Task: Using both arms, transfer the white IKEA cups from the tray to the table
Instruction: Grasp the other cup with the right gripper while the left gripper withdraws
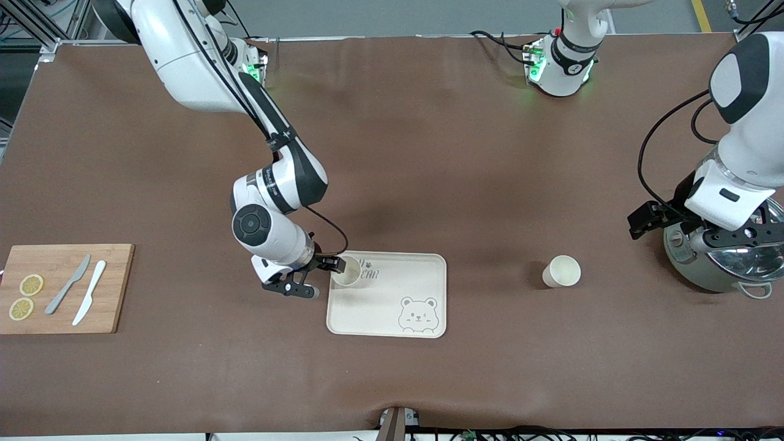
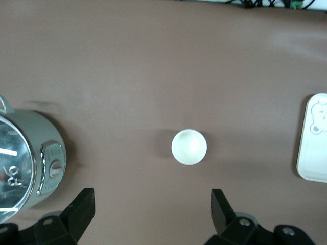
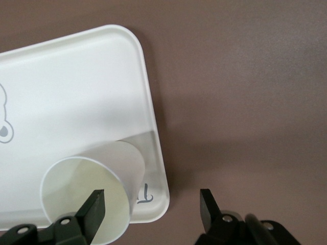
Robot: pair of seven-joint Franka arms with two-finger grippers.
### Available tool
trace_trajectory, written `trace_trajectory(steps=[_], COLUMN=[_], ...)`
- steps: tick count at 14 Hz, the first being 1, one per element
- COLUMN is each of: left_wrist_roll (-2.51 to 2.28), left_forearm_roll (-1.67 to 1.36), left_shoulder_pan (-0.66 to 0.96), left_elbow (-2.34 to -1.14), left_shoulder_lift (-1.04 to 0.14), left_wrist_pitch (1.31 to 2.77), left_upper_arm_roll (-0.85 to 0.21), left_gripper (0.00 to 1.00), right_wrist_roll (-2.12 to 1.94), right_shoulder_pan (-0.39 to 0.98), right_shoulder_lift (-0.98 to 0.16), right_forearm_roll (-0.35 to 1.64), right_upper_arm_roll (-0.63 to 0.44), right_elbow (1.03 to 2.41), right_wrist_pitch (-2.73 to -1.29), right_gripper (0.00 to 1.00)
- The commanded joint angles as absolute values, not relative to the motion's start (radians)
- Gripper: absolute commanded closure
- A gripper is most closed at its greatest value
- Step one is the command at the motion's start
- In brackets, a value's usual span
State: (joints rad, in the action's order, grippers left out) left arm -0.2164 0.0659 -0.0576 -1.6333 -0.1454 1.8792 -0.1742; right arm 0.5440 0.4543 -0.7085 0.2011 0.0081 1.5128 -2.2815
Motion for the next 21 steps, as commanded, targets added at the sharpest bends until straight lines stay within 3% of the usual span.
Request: trace_trajectory(steps=[1,2,3,14,18,21], left_wrist_roll=[-0.21,-0.219,-0.222,-0.209,-0.209,-0.209], left_forearm_roll=[0.054,0.054,0.045,0.009,0.011,0.011], left_shoulder_pan=[-0.067,-0.064,-0.061,-0.063,-0.061,-0.061], left_elbow=[-1.641,-1.64,-1.638,-1.623,-1.559,-1.552], left_shoulder_lift=[-0.1,-0.095,-0.094,-0.031,-0.025,-0.02], left_wrist_pitch=[1.774,1.769,1.766,1.721,1.672,1.625], left_upper_arm_roll=[-0.181,-0.183,-0.184,-0.207,-0.204,-0.207], left_gripper=[0.0,0.0,0.0,0.0,0.0,0.0], right_wrist_roll=[0.56,0.561,0.558,0.548,0.543,0.48], right_shoulder_pan=[0.465,0.466,0.472,0.472,0.41,0.345], right_shoulder_lift=[-0.73,-0.729,-0.727,-0.724,-0.721,-0.709], right_forearm_roll=[0.215,0.215,0.204,0.198,0.17,0.17], right_upper_arm_roll=[0.008,0.008,0.008,0.005,0.003,0.003], right_elbow=[1.483,1.483,1.483,1.47,1.353,1.339], right_wrist_pitch=[-2.269,-2.266,-2.264,-2.261,-2.065,-2.036], right_gripper=[0.7,0.96,1.0,1.0,1.0,1.0])
